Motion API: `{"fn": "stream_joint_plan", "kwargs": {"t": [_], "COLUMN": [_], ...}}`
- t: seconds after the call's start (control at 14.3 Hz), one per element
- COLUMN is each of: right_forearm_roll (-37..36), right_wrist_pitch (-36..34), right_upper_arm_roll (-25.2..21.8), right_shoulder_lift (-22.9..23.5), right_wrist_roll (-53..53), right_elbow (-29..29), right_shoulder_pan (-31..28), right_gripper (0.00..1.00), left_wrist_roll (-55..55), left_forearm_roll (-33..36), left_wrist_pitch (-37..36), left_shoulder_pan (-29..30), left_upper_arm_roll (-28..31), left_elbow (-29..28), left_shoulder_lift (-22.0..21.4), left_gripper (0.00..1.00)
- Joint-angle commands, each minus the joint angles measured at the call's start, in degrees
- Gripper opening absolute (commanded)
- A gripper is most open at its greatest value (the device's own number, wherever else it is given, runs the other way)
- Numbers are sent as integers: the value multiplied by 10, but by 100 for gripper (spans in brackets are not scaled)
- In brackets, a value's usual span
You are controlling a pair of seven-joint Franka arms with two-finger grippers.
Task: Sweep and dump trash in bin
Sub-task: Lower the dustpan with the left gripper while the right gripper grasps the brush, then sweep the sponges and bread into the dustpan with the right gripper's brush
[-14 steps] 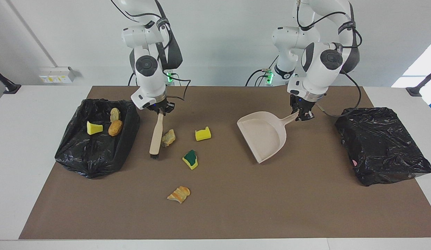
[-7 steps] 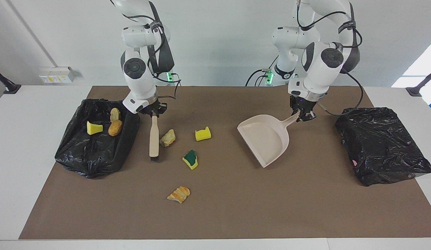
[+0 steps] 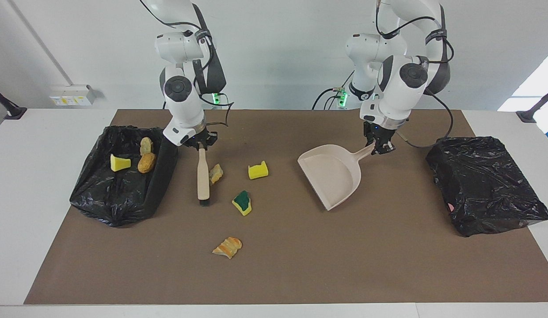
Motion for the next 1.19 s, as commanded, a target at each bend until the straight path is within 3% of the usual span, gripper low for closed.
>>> {"fn": "stream_joint_plan", "kwargs": {"t": [0.0, 0.14, 0.7, 0.91, 1.12], "right_forearm_roll": [22, 66, 162, 170, 228], "right_wrist_pitch": [28, 29, 95, 110, 91], "right_upper_arm_roll": [1, 2, 2, 4, 12], "right_shoulder_lift": [13, 31, 121, 122, 110], "right_wrist_roll": [18, 25, 142, 138, 143], "right_elbow": [3, 26, 127, 130, 162], "right_shoulder_pan": [36, 64, 186, 227, 229], "right_gripper": [0, 0, 0, 0, 0], "left_wrist_roll": [3, 3, -4, -6, -8], "left_forearm_roll": [16, 50, 50, 50, 49], "left_wrist_pitch": [37, 40, 36, 38, 39], "left_shoulder_pan": [-17, -30, -31, -31, -30], "left_upper_arm_roll": [6, 6, 5, 5, 5], "left_elbow": [-27, -35, -44, -44, -44], "left_shoulder_lift": [-20, -20, -22, -21, -21], "left_gripper": [0, 0, 0, 0, 0]}}
